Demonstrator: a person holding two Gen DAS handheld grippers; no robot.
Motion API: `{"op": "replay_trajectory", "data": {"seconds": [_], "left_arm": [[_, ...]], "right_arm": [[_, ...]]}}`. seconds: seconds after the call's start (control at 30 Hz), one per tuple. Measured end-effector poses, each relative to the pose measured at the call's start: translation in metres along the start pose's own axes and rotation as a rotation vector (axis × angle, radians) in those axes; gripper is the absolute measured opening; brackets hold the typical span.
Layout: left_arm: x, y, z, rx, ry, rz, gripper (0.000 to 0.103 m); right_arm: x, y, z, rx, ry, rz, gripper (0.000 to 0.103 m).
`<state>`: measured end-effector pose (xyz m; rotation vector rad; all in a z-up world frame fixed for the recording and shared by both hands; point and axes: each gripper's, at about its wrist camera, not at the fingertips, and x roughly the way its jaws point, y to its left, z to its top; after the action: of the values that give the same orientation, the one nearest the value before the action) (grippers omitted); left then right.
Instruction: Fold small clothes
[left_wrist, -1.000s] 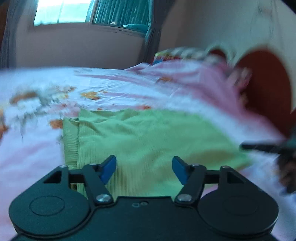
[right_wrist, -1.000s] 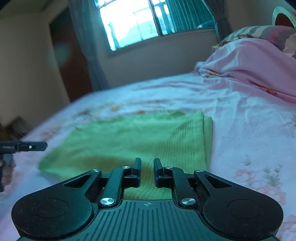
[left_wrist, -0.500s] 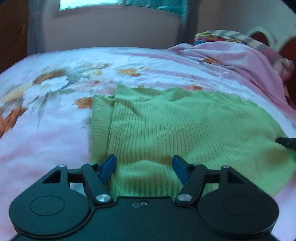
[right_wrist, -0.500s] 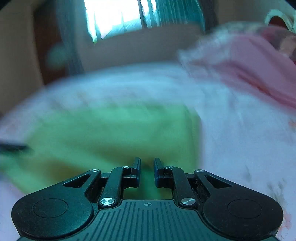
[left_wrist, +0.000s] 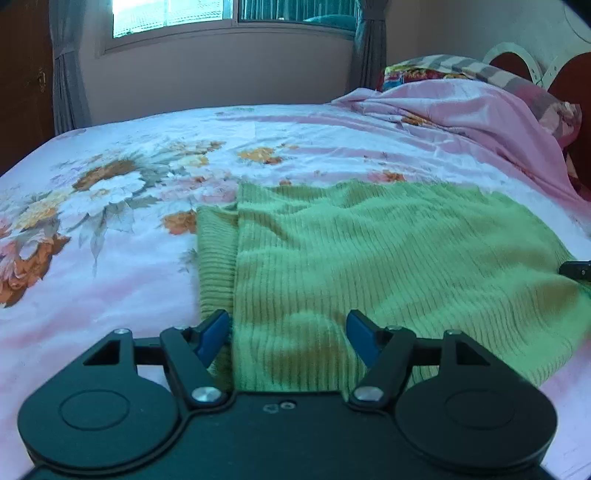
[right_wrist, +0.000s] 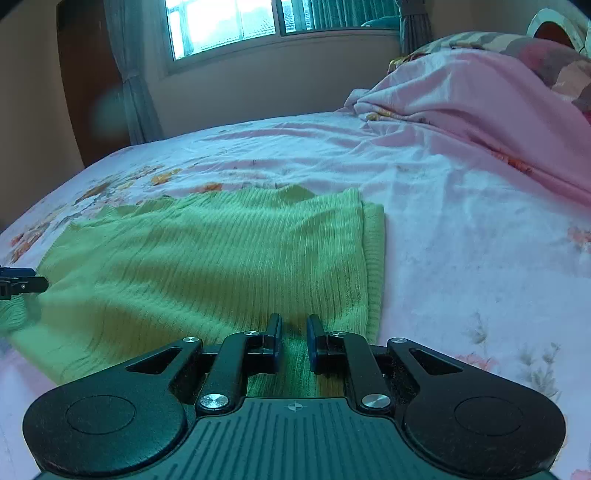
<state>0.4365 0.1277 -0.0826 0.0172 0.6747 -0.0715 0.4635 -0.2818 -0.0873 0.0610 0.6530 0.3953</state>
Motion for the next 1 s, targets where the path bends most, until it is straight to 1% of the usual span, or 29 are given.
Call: {"op": "replay_trajectory", "data": {"seconds": [0.07, 0.1, 0.13, 0.2, 0.23, 0.27, 0.3, 0.33, 0.37, 0.4, 0.43, 0.47, 0.5, 0.53, 0.57, 0.6, 0.63, 0.67, 0.73, 0.77, 0.8, 0.83, 0.87, 0.9, 0.93, 0.97, 1.0], "left_arm": [[-0.009, -0.002, 0.006, -0.002, -0.041, 0.015, 0.067], [-0.013, -0.003, 0.012, -0.015, -0.079, 0.002, 0.07], [-0.014, -0.006, 0.018, -0.017, -0.109, -0.001, 0.075], [-0.01, -0.02, 0.034, 0.014, -0.15, 0.036, 0.079], [-0.003, -0.026, 0.041, 0.03, -0.152, 0.042, 0.08], [0.007, -0.032, 0.047, 0.036, -0.137, 0.039, 0.081], [0.02, -0.036, 0.053, 0.037, -0.108, 0.032, 0.082], [0.034, -0.04, 0.056, 0.039, -0.071, 0.032, 0.083], [0.053, -0.042, 0.057, 0.041, -0.015, 0.04, 0.083], [0.072, -0.042, 0.054, 0.043, 0.063, 0.059, 0.086], [0.083, -0.039, 0.049, 0.042, 0.085, 0.064, 0.091], [0.085, -0.035, 0.047, 0.041, 0.067, 0.054, 0.091], [0.082, -0.032, 0.049, 0.033, 0.075, 0.045, 0.091], [0.073, -0.027, 0.052, 0.018, 0.076, 0.03, 0.089], [0.058, -0.017, 0.052, -0.001, 0.042, 0.018, 0.09], [0.045, -0.007, 0.048, -0.015, 0.004, 0.025, 0.09], [0.031, 0.007, 0.042, -0.024, -0.025, 0.027, 0.09], [0.021, 0.021, 0.036, -0.027, -0.032, 0.035, 0.09], [0.007, 0.04, 0.022, -0.038, -0.014, 0.084, 0.09], [0.003, 0.048, 0.014, -0.048, -0.009, 0.082, 0.09], [0.002, 0.054, 0.007, -0.07, 0.012, 0.075, 0.09], [0.007, 0.057, 0.003, -0.091, 0.052, 0.071, 0.09], [0.014, 0.057, -0.004, -0.089, 0.093, 0.073, 0.092], [0.016, 0.054, -0.006, -0.059, 0.088, 0.084, 0.092], [0.016, 0.052, -0.005, -0.056, 0.088, 0.097, 0.091], [0.013, 0.052, 0.0, -0.09, 0.096, 0.085, 0.088], [0.009, 0.054, 0.004, -0.111, 0.083, 0.038, 0.087]], "right_arm": [[-0.007, 0.004, 0.006, -0.008, -0.04, -0.003, 0.012], [-0.009, 0.007, 0.011, -0.015, -0.062, -0.005, 0.012], [-0.007, 0.012, 0.017, -0.023, -0.072, -0.009, 0.012], [0.001, 0.02, 0.031, -0.028, -0.098, -0.029, 0.013], [0.006, 0.025, 0.038, -0.028, -0.111, -0.034, 0.025], [0.012, 0.03, 0.044, -0.032, -0.129, -0.041, 0.061], [0.017, 0.034, 0.048, -0.034, -0.139, -0.049, 0.079], [0.026, 0.037, 0.053, -0.042, -0.136, -0.056, 0.084], [0.035, 0.039, 0.056, -0.054, -0.124, -0.056, 0.08], [0.047, 0.04, 0.059, -0.059, -0.09, -0.077, 0.077], [0.066, 0.035, 0.058, -0.051, -0.01, -0.12, 0.07], [0.084, 0.026, 0.054, -0.03, 0.078, -0.151, 0.07], [0.085, 0.02, 0.051, -0.016, 0.067, -0.129, 0.07], [0.081, 0.019, 0.053, -0.017, 0.062, -0.133, 0.07], [0.072, 0.018, 0.054, -0.021, 0.044, -0.143, 0.07], [0.06, 0.016, 0.053, -0.022, 0.014, -0.143, 0.07], [0.044, 0.011, 0.049, -0.014, -0.035, -0.128, 0.07], [0.029, 0.004, 0.043, 0.004, -0.074, -0.108, 0.07], [0.006, -0.005, 0.032, 0.02, -0.134, -0.082, 0.07], [-0.004, -0.007, 0.027, 0.017, -0.175, -0.077, 0.07], [-0.009, -0.007, 0.022, 0.021, -0.193, -0.06, 0.07], [-0.008, -0.005, 0.018, 0.026, -0.18, -0.052, 0.07], [0.003, -0.002, 0.013, 0.009, -0.109, -0.085, 0.07], [0.019, -0.001, 0.011, -0.018, -0.006, -0.141, 0.07], [0.029, -0.002, 0.006, -0.021, 0.051, -0.156, 0.07], [0.024, -0.002, 0.009, 0.0, 0.029, -0.156, 0.07], [0.014, -0.002, 0.013, 0.027, 0.006, -0.149, 0.07]]}}
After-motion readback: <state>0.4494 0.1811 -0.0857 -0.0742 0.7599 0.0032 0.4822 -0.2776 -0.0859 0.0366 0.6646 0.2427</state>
